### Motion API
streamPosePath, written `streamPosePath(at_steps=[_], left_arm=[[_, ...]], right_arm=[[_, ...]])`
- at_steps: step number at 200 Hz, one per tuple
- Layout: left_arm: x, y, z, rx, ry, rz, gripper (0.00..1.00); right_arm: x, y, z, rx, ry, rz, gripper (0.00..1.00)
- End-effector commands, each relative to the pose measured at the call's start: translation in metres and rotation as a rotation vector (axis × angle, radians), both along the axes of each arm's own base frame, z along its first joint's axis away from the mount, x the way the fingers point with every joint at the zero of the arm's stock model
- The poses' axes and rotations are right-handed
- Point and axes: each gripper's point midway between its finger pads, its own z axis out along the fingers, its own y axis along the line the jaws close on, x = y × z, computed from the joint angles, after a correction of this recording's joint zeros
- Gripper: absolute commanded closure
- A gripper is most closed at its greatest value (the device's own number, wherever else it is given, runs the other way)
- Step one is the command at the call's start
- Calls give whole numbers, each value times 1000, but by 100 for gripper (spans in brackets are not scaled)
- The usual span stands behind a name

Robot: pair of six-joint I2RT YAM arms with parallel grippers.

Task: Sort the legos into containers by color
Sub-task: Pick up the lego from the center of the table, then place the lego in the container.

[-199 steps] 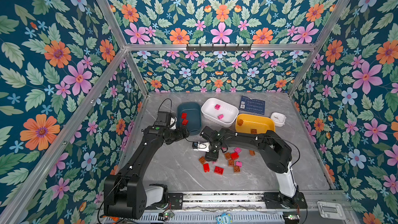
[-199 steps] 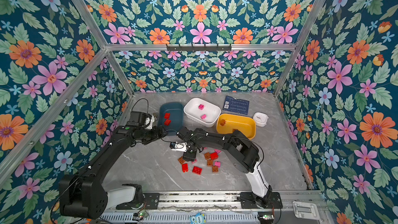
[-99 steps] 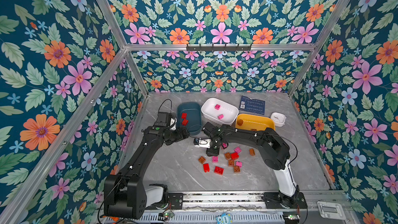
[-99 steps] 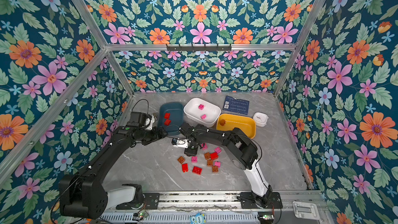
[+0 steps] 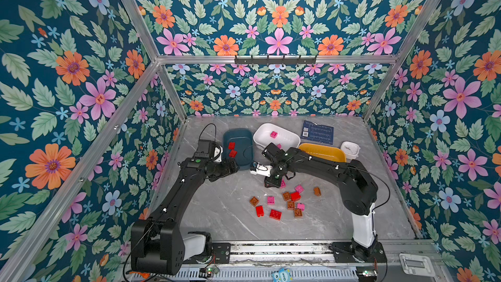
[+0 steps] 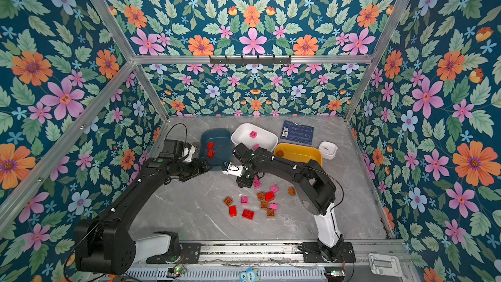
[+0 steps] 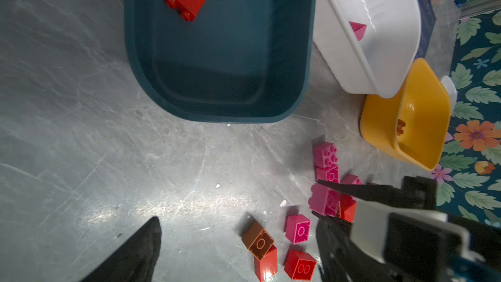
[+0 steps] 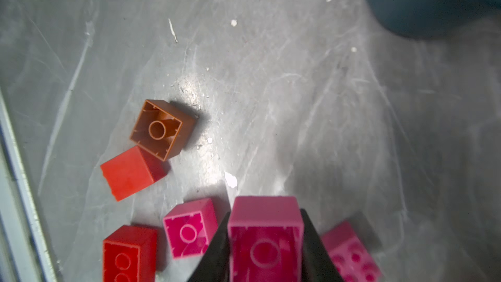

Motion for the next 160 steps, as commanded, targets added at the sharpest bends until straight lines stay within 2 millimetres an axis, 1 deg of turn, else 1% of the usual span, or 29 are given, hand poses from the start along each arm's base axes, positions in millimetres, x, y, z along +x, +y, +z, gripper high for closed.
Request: streamPosePath(at_steps=[1,30,43,64,79,89,98,127,160], left_arm=[[8,-8,13,-61,-34,1,10],[16,-21,28,-154,-65,6,10],[19,-25,34,-181,-78,7,10],[22,-29,37,-203,-84,4,10],[23,-32,39,-208,-87,-2,11],[24,-32,41,-208,-91,-1,11],[24,-32,42,-202,-94,-1,11],[26,-29,45,-182,-101,2,11],[28,-28,48,-176,-110,6,11]], right_arm=[[9,-19,27,53,41,-118,78],[30,-65,57,98,33,-262,78],[43,-90,65,117,38,-340,78],[61,-126,69,142,43,-443,78],[69,-141,70,141,30,-470,78],[73,-144,71,141,24,-473,78],[74,-143,72,146,23,-468,78],[81,-124,80,246,58,-458,78],[101,-110,85,317,59,-470,78]])
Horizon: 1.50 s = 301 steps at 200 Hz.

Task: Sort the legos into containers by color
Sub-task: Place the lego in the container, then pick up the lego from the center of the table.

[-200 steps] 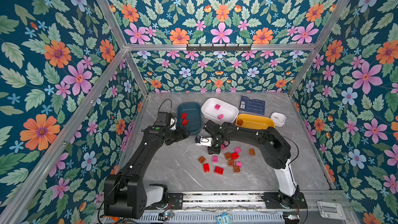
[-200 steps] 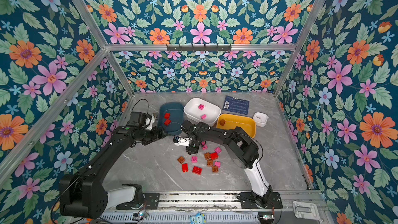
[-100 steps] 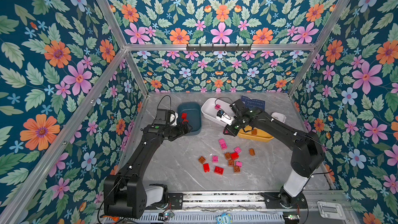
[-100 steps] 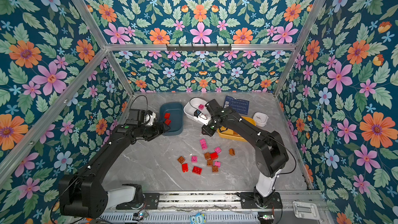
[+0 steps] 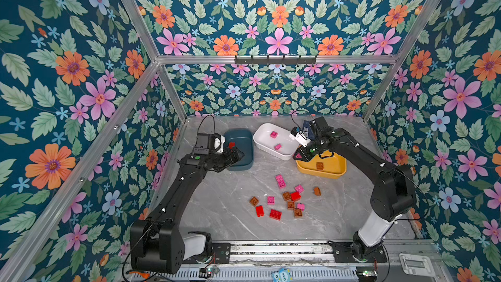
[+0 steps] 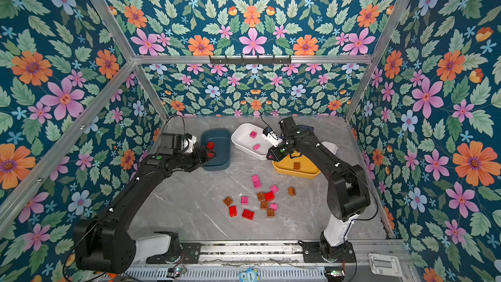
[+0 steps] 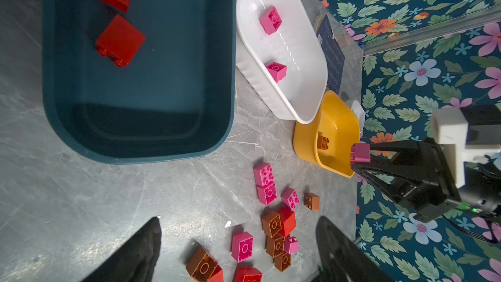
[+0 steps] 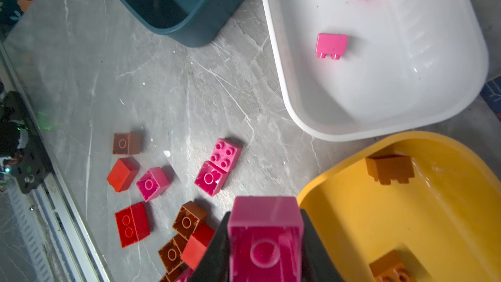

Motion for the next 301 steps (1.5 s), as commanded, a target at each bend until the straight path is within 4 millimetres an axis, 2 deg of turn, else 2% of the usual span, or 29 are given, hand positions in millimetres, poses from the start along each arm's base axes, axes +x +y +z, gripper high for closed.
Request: streamPosePath(at_steps=[1,17,36,81,104,117,127,145,158,179,196,219,244,284,301], left_arm=[[2,1,2,10,-13,1,11],[3,1,3,9,-13,3,11],[5,1,4,13,-16,4,11],[7,3,3,22,-9,8,11],[6,3,3,25,-8,9,11],[6,4,2,30,-4,9,11],[5,4,0,34,-1,8,11],[4,5,-2,43,5,8,10],[2,7,-6,53,15,7,10],[0,10,-8,73,23,7,10],[-2,13,-9,83,26,12,10],[-4,17,-14,103,36,18,10],[-5,23,-15,115,40,30,10],[-11,30,-17,115,45,63,10],[-15,34,-18,128,47,74,10]], right_arm=[[14,16,10,85,-14,-7,78],[26,22,9,105,-17,-17,78],[47,26,-1,89,-14,-53,78],[108,24,-36,-24,-44,-154,76],[132,21,-59,-91,-49,-186,73],[141,20,-68,-126,-56,-190,67],[145,20,-72,-143,-53,-189,58],[146,23,-67,-136,-54,-173,43],[140,29,-58,-94,-47,-148,37],[120,39,-42,-41,-49,-87,32],[90,53,-30,2,-30,-15,30],[37,81,-19,20,18,79,28],[-15,108,-20,33,74,115,25],[-78,139,-19,60,129,156,24],[-103,147,-29,14,126,182,24]])
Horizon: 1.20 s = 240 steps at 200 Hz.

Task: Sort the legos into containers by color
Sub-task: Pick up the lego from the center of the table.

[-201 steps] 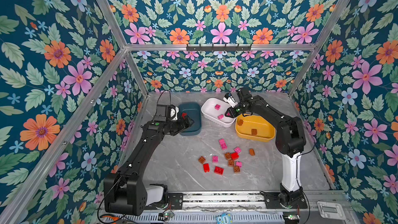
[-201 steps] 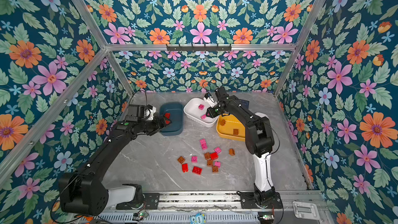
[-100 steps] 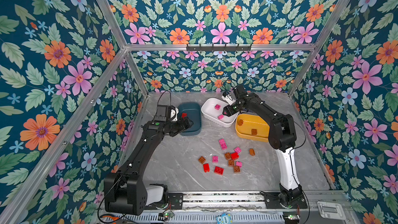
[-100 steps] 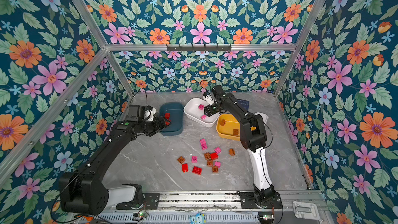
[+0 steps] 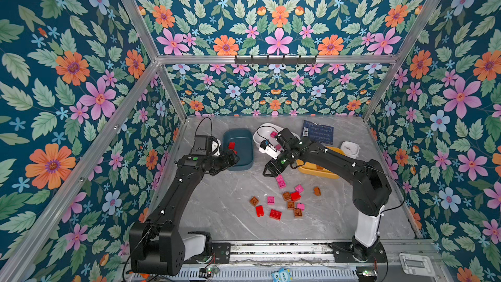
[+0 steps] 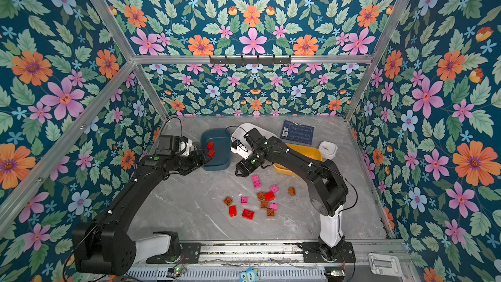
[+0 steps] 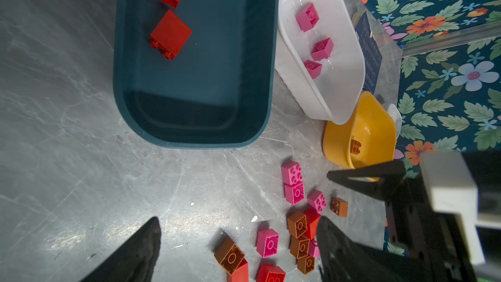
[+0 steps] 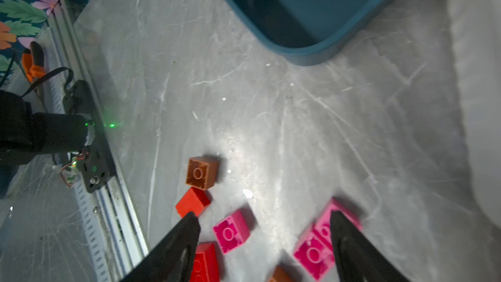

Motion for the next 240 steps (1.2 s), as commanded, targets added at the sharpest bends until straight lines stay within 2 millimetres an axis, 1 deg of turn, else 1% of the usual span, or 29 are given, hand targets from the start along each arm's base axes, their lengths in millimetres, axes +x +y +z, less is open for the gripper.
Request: streamPosePath(at_steps=[1,19,40,82,98,123,154,183,197,219,240], left_arm=[[-4,7,-1,23,1,20,10],[-7,11,-4,36,5,34,10],[-11,15,-6,44,8,49,10],[-19,20,-14,53,20,73,10],[-23,21,-17,54,25,79,10],[-27,21,-21,50,30,85,10],[-28,21,-22,41,26,84,10],[-28,20,-24,40,29,84,10],[-29,21,-24,43,29,83,10],[-30,21,-23,45,31,77,10],[-31,20,-24,43,33,73,10]], right_arm=[[-23,12,-4,-15,4,-5,24],[-43,20,-18,-45,13,17,24],[-60,28,-36,-102,-23,44,24],[-77,42,-61,-163,-71,83,25],[-79,45,-70,-192,-91,107,28],[-77,49,-81,-211,-98,117,31],[-83,57,-96,-239,-119,170,33],[-75,55,-110,-301,-154,178,36],[-72,55,-111,-316,-169,179,42],[-65,53,-111,-341,-202,168,58],[-64,50,-109,-353,-207,160,69]])
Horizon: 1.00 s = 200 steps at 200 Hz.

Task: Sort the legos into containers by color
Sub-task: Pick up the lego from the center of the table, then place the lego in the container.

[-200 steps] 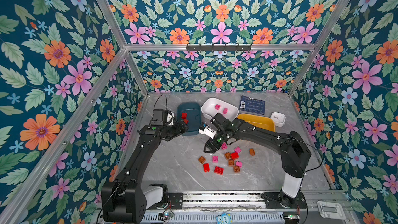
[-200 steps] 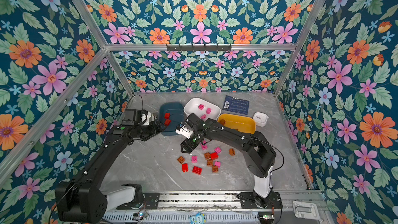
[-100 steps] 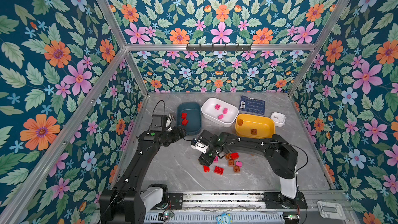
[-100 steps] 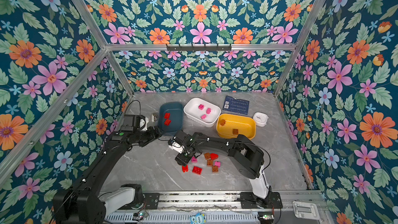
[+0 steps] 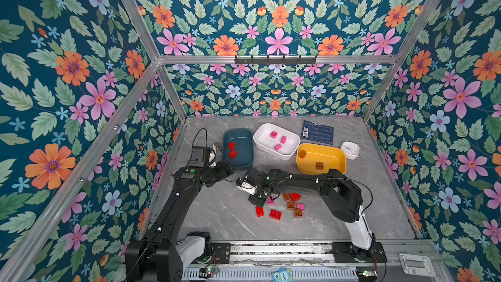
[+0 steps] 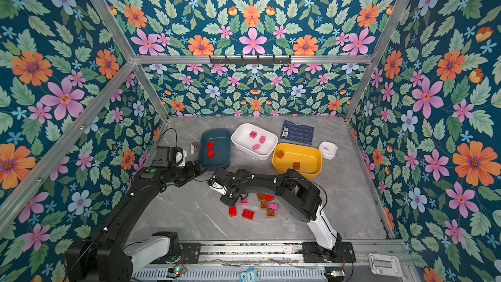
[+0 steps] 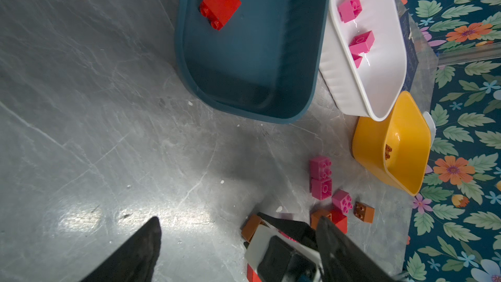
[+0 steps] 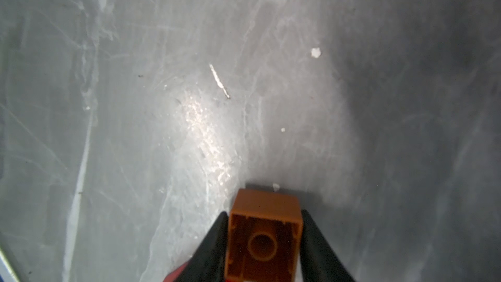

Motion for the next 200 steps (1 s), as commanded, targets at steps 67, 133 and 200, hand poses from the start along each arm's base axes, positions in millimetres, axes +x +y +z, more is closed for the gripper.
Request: streamPosePath(at_steps=[67,133,200], left_arm=[[11,-15,19,-97,-50,-15,11],[27,-27,32,-168,-83,-26,12],[39,-47,39,-222,-112,-51,12]], right_arm=[[37,-37,52,31,-82,-118,80],[132,-164,115,61,-164,-414,78],[195,-260,87,-29,-142,-562,74]])
